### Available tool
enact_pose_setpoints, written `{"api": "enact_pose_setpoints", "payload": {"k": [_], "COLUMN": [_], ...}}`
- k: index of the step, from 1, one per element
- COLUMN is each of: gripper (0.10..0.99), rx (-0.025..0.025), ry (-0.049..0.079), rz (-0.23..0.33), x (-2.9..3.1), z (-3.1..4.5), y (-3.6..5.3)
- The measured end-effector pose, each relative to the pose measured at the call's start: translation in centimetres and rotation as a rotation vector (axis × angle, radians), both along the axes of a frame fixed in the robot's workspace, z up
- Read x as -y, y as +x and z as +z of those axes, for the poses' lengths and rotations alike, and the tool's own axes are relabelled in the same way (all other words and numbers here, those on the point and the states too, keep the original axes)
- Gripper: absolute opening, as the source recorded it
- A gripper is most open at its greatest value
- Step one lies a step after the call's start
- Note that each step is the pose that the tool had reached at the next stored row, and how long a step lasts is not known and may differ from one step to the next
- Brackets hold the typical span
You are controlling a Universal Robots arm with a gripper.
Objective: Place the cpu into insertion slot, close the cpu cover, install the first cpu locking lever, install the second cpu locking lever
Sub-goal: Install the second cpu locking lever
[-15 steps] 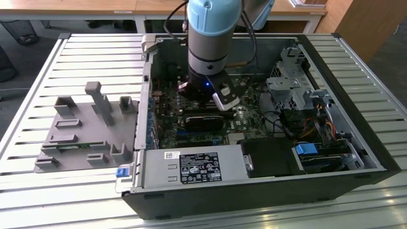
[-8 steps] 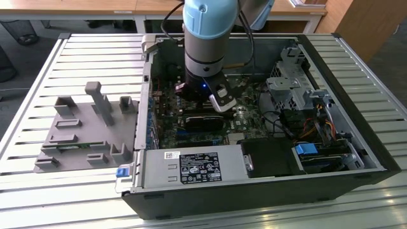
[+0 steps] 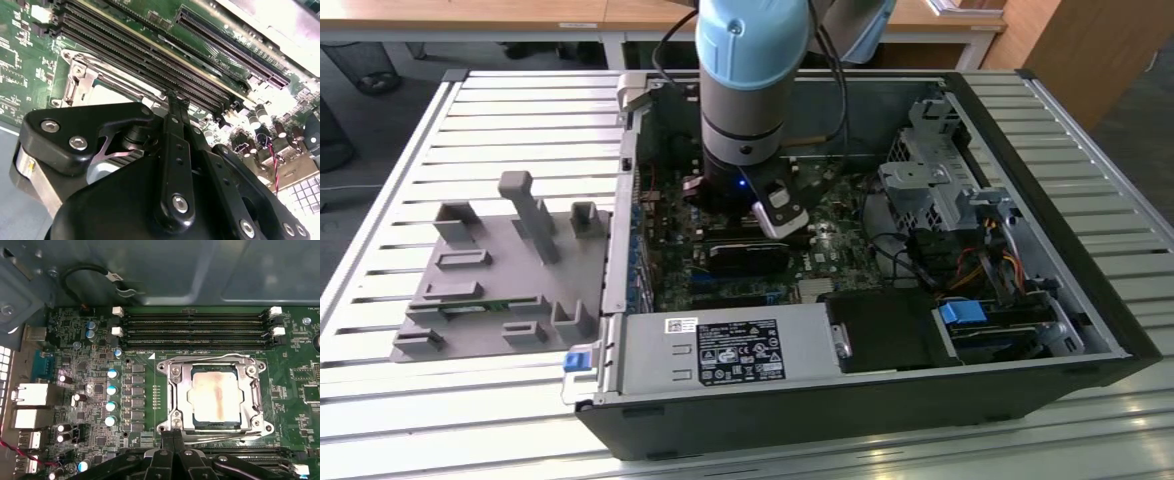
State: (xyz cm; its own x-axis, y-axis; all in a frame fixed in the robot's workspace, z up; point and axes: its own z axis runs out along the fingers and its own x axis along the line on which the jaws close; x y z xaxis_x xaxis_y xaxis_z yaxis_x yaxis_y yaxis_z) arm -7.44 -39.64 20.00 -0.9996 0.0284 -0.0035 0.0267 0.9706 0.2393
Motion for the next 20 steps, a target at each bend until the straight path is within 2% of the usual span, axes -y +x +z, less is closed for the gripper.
{"api": "enact_pose_setpoints", "payload": {"k": [4, 13, 20], "gripper": [0.118, 0.118, 0.118], "rx": [-0.0002, -0.0001, -0.0001], "ry": [0.002, 0.019, 0.027], "rz": [0.0, 0.0, 0.0], "x": [0.01, 0.0, -0.01], "z": [-0.27, -0.59, -0.92], "y": [-0.03, -0.12, -0.29]}}
